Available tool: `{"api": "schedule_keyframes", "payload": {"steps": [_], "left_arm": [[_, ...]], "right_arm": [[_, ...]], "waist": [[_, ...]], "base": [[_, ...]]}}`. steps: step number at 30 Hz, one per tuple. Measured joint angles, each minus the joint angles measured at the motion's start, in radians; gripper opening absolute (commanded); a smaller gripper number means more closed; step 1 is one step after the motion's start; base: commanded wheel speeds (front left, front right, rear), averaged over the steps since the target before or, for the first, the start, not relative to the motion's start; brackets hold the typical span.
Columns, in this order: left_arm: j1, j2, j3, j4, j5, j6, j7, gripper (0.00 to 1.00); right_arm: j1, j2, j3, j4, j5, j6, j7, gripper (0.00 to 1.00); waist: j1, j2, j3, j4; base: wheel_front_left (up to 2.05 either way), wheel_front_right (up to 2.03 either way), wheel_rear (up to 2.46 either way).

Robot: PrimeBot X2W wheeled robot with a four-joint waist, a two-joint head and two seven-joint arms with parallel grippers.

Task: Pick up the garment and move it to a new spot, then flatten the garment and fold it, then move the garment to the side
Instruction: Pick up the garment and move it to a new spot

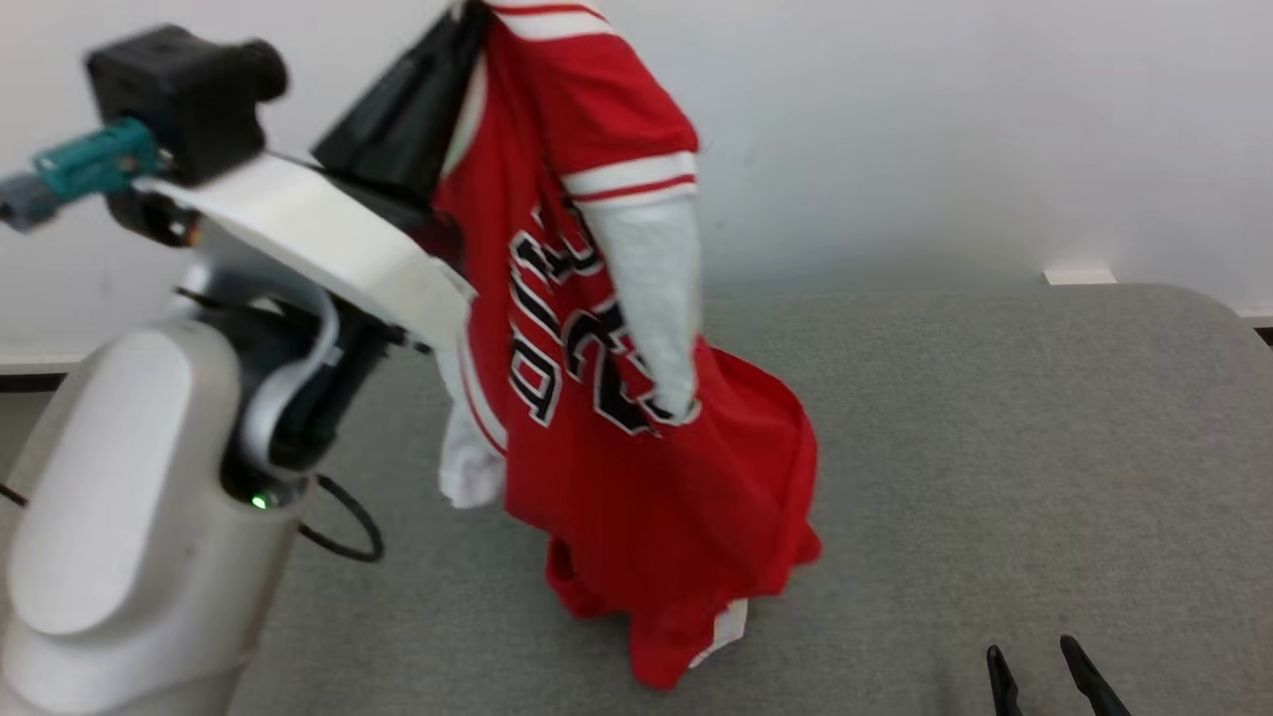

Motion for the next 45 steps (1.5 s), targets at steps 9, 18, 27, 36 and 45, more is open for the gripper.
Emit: {"api": "schedule_keyframes", "payload": {"steps": [9,18,27,36,45], "left_arm": [[-0.109,0.153,0.165,0.174,0.004,0.021,-0.004,0.00],[-0.119,0.295,0.251,0.468,0.040,0.007,-0.117,0.00],[-0.117,0.317,0.276,0.741,0.015,-0.055,-0.220,0.00],[-0.085,0.307,0.247,0.938,0.033,-0.030,-0.229,0.00],[-0.020,0.275,0.230,1.152,0.034,0.031,-0.156,1.00]], "right_arm": [[0.002,0.003,0.012,0.011,0.000,0.000,0.000,1.00],[-0.005,-0.004,0.029,0.022,0.000,0.000,0.000,1.00],[-0.050,-0.019,0.053,0.024,-0.002,0.000,0.000,1.00],[-0.091,-0.030,0.064,0.021,-0.008,0.000,0.000,1.00],[-0.109,-0.031,0.066,0.026,-0.009,0.000,0.000,1.00]], "waist": [[0.0000,0.0000,0.003,0.090],[0.0000,0.0000,0.038,0.114],[0.0001,0.0000,0.102,0.095],[0.0001,0.0001,0.182,0.062],[0.0001,0.0001,0.225,0.034]], "base": [[0.00,0.00,0.00],[0.00,0.00,0.00],[0.00,0.00,0.00],[0.00,0.00,0.00],[0.00,0.00,0.00]]}}
